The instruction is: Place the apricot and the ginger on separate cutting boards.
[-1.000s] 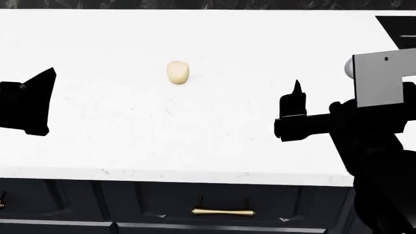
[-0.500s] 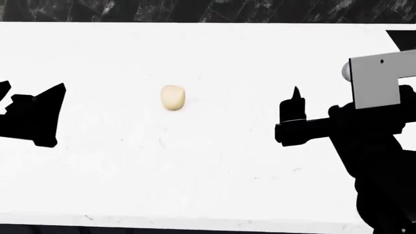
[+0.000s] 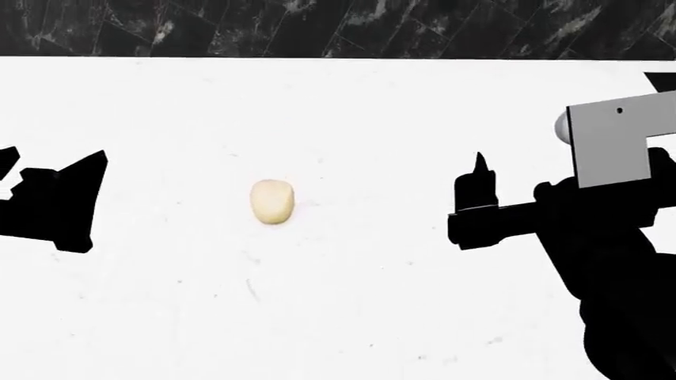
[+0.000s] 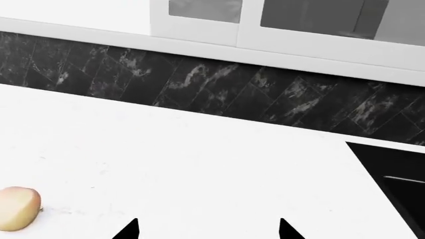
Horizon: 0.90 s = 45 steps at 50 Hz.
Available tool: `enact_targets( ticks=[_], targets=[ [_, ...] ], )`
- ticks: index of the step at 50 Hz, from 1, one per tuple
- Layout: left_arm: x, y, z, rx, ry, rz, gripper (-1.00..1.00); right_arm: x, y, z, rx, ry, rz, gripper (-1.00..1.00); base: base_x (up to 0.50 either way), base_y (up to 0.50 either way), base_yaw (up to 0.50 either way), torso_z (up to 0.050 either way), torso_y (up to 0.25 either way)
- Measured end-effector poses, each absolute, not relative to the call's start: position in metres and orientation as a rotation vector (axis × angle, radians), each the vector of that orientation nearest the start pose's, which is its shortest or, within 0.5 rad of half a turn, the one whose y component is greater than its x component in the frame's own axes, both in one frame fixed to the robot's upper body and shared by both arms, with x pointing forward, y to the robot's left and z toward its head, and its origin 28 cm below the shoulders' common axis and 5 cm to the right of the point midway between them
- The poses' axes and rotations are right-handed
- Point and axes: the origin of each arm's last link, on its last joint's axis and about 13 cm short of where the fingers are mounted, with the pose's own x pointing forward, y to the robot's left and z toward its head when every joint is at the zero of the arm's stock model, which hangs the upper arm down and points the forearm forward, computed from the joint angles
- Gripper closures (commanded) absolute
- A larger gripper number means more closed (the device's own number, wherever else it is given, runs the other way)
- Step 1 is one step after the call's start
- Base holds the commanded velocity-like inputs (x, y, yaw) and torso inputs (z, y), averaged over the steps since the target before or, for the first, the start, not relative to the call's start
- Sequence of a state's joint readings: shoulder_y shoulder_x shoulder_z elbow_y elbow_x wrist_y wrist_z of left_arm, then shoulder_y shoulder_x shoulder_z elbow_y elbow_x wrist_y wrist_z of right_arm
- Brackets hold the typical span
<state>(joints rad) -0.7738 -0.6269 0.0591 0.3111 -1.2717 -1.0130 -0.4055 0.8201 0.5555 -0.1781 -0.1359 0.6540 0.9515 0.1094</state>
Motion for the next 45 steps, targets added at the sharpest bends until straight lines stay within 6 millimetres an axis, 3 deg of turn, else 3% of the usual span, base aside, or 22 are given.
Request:
enact_targets(
  ticks=[36, 45],
  targets=[
    [0.264, 0.271, 0.227, -0.158, 0.16, -0.29, -1.0, 0.307, -0.183, 0.209, -0.12, 0.122, 0.123, -1.0, 0.25, 0.0, 0.0, 0.0, 0.001],
    [0.264, 0.269, 0.223, -0.175, 0.174, -0.304, -1.0, 0.307, -0.182, 0.209, -0.121, 0.125, 0.123, -1.0, 0.06, 0.0, 0.0, 0.0, 0.0]
  ],
)
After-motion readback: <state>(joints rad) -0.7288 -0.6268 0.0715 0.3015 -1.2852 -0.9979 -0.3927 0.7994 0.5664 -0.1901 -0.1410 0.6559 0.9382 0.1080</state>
